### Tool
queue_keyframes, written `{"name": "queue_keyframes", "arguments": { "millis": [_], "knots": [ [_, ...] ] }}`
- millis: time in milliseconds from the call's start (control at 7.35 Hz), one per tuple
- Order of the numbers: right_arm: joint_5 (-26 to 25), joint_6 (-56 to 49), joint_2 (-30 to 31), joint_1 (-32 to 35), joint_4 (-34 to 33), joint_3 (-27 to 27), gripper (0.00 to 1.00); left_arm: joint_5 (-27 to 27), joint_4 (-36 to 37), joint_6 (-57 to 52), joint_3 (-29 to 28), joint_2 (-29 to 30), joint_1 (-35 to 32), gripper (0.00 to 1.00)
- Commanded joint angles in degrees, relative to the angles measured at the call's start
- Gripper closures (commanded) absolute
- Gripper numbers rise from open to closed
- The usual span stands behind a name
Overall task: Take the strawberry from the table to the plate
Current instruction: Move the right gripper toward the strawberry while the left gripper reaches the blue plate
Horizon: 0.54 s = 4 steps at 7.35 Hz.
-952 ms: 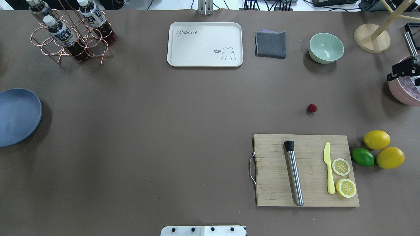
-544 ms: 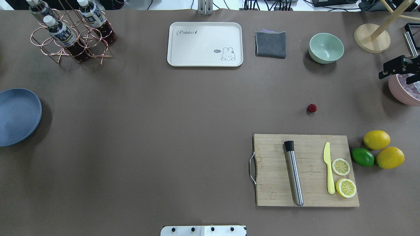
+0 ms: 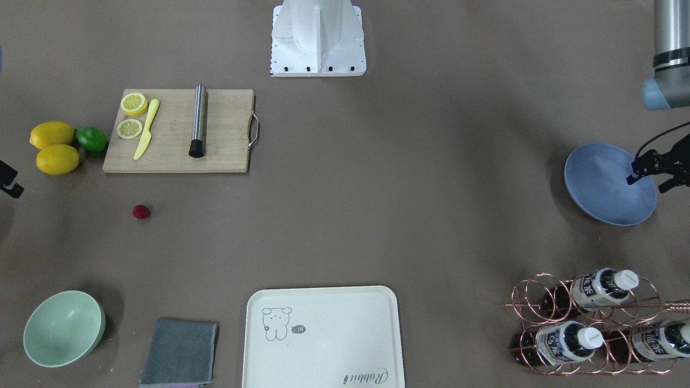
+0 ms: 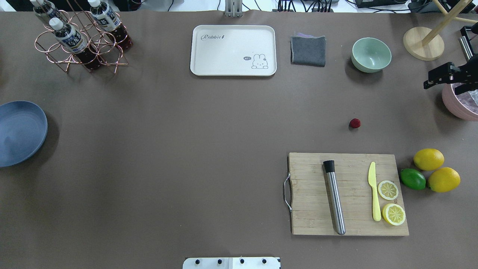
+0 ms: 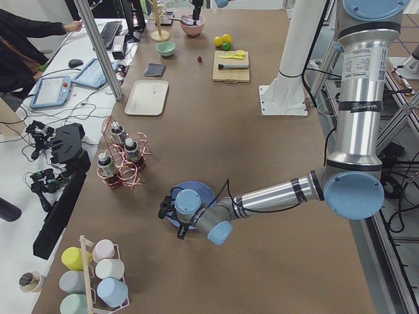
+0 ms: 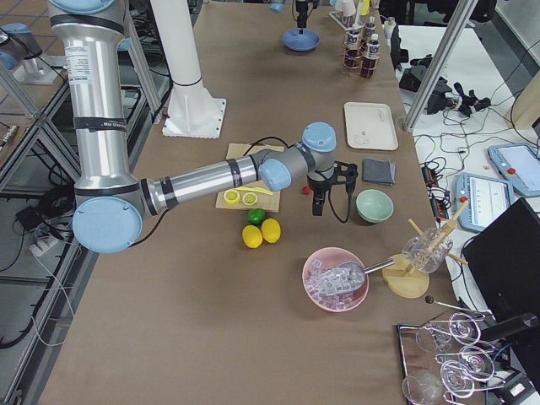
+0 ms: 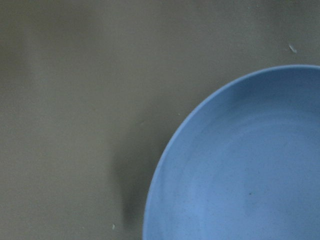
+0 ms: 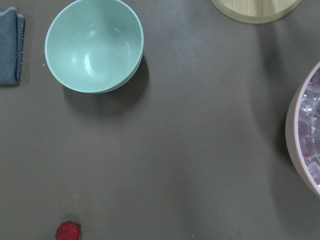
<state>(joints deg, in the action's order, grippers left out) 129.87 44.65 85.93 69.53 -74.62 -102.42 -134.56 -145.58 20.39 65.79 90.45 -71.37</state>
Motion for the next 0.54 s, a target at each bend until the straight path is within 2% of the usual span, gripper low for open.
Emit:
{"name": "queue_keyframes", "arguments": {
  "millis": [0, 136, 272, 408],
  "knots": [
    [-1.1, 1.5, -1.0, -0.9, 0.0, 0.0, 0.00, -0.1, 0.0, 0.0, -0.7, 0.1, 0.2, 0.27],
    [-1.6, 2.2, -1.2, -1.4, 0.0, 0.0, 0.00, -0.2, 0.0, 0.0, -0.8, 0.1, 0.2, 0.36],
    [-1.7, 2.3, -1.2, -1.9, 0.0, -0.1, 0.00, -0.2, 0.0, 0.1, -0.8, 0.1, 0.2, 0.59],
    [-1.7, 3.4, -1.2, -2.6, 0.0, -0.2, 0.00, -0.4, 0.0, 0.0, -0.8, 0.1, 0.2, 0.91]
  ]
}}
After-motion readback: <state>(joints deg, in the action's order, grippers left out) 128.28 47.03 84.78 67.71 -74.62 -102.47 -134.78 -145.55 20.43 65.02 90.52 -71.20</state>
